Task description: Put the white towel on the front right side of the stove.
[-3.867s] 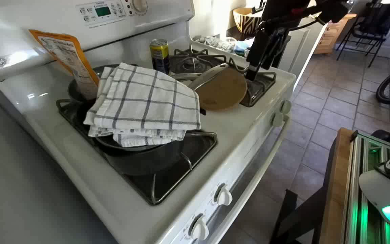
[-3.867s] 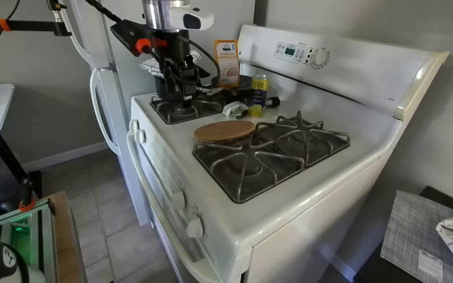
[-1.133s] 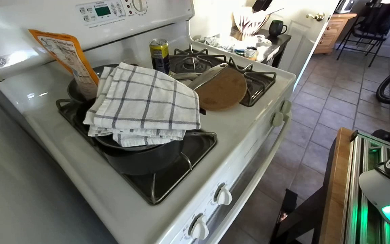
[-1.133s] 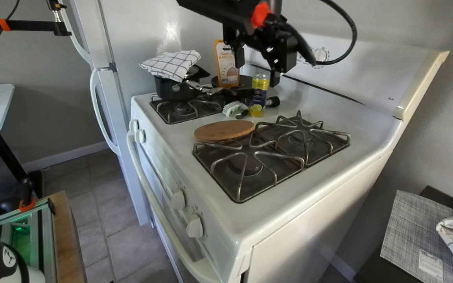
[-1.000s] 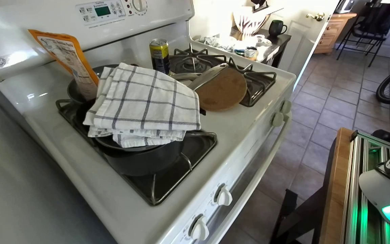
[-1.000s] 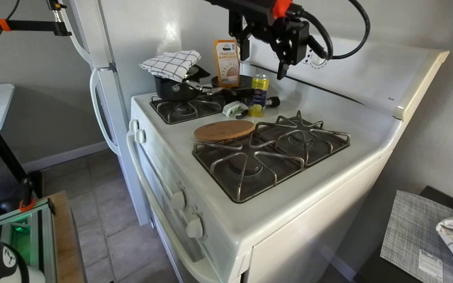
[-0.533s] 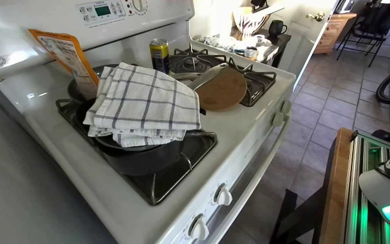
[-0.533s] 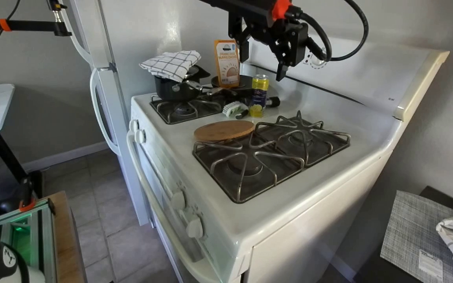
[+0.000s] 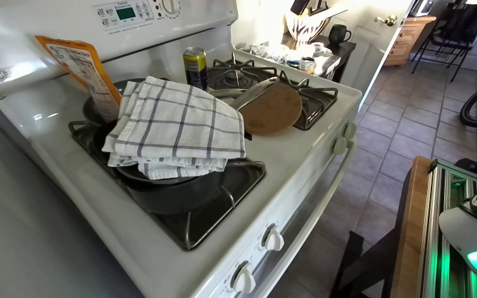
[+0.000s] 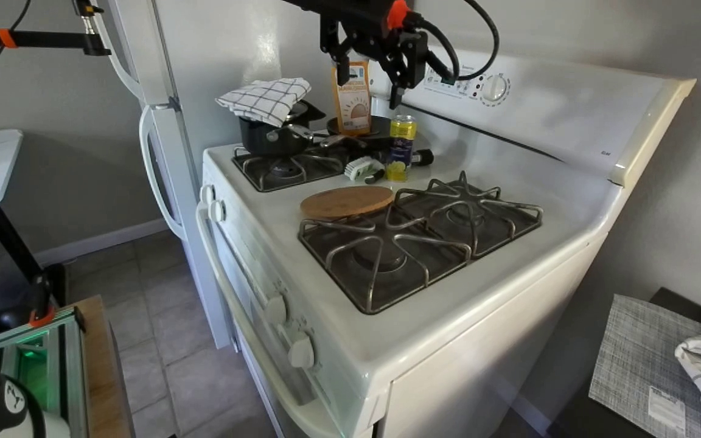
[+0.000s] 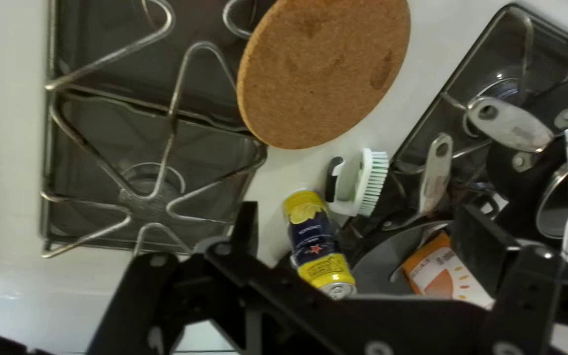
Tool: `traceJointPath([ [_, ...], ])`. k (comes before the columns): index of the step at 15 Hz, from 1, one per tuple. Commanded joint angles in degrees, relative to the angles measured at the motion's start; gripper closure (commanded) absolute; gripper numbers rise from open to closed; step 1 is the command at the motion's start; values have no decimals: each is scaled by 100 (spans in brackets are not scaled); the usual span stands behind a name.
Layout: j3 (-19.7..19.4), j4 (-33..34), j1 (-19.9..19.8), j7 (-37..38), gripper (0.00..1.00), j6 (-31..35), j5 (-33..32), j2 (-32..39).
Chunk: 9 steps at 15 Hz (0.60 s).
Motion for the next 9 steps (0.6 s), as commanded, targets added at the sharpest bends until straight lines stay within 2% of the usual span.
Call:
traceJointPath([
  [1, 201, 232, 119, -214, 0, -399, 171, 236],
  [3, 272, 272, 201, -490, 0, -433, 354, 307],
  [6, 428, 317, 426, -1234, 0, -545, 979, 340],
  [9, 641, 486, 580, -1739, 0, -1028, 1442, 473],
])
